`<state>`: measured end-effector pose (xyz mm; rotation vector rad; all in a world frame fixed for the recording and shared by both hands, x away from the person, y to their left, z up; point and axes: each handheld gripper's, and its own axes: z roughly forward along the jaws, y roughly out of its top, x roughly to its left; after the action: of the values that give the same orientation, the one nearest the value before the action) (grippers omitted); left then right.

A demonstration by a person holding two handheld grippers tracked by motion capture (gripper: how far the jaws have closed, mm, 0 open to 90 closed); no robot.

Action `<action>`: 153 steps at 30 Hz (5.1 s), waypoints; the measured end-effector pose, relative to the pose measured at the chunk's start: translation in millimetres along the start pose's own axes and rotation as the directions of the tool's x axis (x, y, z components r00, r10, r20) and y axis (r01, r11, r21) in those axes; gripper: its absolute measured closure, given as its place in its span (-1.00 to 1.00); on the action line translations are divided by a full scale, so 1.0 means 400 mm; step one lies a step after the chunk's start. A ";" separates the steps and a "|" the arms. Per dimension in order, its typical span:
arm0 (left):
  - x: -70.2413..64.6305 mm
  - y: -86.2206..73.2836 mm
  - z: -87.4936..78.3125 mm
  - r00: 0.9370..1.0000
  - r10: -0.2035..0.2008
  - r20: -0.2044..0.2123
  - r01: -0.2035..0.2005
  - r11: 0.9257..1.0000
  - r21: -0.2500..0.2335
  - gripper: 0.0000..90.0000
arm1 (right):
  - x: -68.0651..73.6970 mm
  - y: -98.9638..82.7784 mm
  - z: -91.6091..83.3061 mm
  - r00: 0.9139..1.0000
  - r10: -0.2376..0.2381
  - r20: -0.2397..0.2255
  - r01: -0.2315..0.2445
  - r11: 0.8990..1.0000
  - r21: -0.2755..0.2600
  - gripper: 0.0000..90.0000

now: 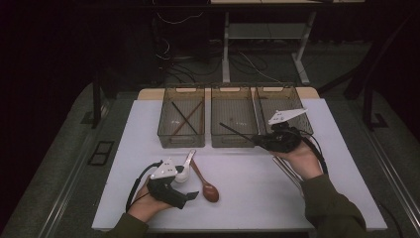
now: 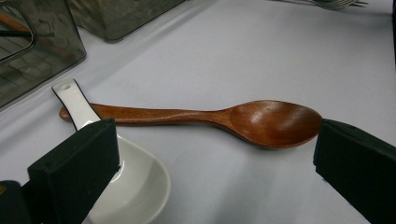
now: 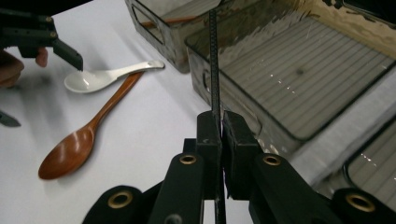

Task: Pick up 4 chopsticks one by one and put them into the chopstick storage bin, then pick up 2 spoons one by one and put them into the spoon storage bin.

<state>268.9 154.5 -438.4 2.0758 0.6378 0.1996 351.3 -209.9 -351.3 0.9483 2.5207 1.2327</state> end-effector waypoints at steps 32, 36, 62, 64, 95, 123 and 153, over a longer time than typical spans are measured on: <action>-0.001 0.001 -0.005 1.000 -0.010 0.007 0.010 1.000 -0.016 -1.00 | 0.023 0.246 0.236 0.999 0.014 0.046 -0.017 0.998 0.060 0.89; 0.000 0.002 -0.007 1.000 -0.004 0.012 0.004 1.000 -0.016 -1.00 | 0.024 0.272 0.290 0.998 0.026 0.054 -0.030 0.997 0.078 0.89; -0.003 0.004 -0.008 1.000 0.013 0.017 -0.013 1.000 -0.024 -1.00 | 0.055 0.384 0.512 0.991 0.061 0.123 -0.076 0.989 0.124 0.64; -0.004 0.004 -0.008 1.000 0.008 0.017 -0.008 1.000 -0.026 -1.00 | 0.056 0.386 0.507 0.989 0.066 0.129 -0.080 0.991 0.105 0.49; 0.000 0.000 -0.002 1.000 0.000 0.009 0.000 1.000 -0.009 -1.00 | 0.043 0.279 0.260 0.999 0.016 0.038 -0.013 0.998 -0.060 -0.56; 0.009 0.000 -0.001 1.000 -0.021 0.006 0.021 1.000 -0.013 -1.00 | 0.020 -0.044 -0.016 0.998 0.047 0.031 -0.042 0.989 -0.138 -0.59; 0.005 0.010 -0.015 0.999 -0.016 -0.029 0.015 1.000 -0.024 -1.00 | 0.026 -0.322 -0.127 0.991 0.113 0.076 -0.097 0.977 -0.192 -0.59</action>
<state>269.8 158.0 -431.9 2.0477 0.6658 0.2283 261.9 -294.6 -415.4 1.0756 2.2672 1.3994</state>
